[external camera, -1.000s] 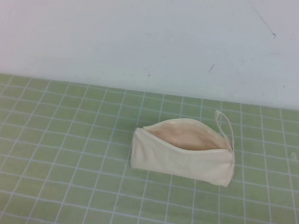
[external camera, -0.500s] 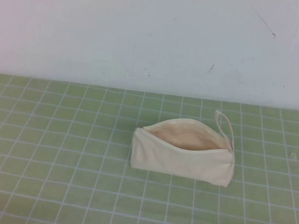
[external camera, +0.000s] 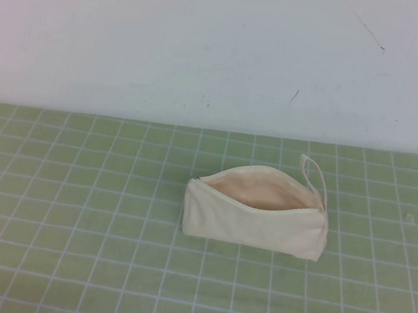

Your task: Put eraser into pencil case

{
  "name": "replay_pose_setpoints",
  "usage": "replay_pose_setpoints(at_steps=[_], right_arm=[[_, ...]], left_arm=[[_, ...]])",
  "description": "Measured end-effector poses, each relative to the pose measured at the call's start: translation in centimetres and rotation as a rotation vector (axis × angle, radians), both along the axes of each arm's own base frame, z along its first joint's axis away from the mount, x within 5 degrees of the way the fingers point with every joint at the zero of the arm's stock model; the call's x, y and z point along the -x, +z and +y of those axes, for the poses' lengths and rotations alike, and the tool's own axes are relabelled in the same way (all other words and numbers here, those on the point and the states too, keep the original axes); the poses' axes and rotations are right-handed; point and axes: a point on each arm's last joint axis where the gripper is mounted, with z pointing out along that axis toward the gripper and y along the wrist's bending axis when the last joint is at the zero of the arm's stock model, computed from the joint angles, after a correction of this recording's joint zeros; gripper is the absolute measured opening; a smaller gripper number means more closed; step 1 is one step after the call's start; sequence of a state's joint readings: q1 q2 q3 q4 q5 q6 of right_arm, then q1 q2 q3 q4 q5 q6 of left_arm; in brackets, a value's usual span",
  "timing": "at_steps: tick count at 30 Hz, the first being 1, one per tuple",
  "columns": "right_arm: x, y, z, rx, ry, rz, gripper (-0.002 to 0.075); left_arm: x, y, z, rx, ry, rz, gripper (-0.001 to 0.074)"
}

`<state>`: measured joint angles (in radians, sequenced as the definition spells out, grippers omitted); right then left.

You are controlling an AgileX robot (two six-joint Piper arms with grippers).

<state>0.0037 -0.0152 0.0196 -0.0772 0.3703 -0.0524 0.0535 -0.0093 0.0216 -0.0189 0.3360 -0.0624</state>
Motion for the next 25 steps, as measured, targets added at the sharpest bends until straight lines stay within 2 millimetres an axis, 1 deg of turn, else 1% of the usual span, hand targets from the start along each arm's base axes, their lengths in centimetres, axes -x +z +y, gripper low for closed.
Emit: replay_pose_setpoints(at_steps=[7,25], right_arm=[[0.01,0.00,-0.15,-0.008,-0.035,0.000,-0.0001],[0.01,0.00,-0.13,-0.013,-0.035,0.000,-0.0001]], left_arm=[[0.00,0.00,0.00,0.000,0.000,0.000,-0.0002],[0.00,0.00,0.00,0.000,0.000,0.000,-0.0002]])
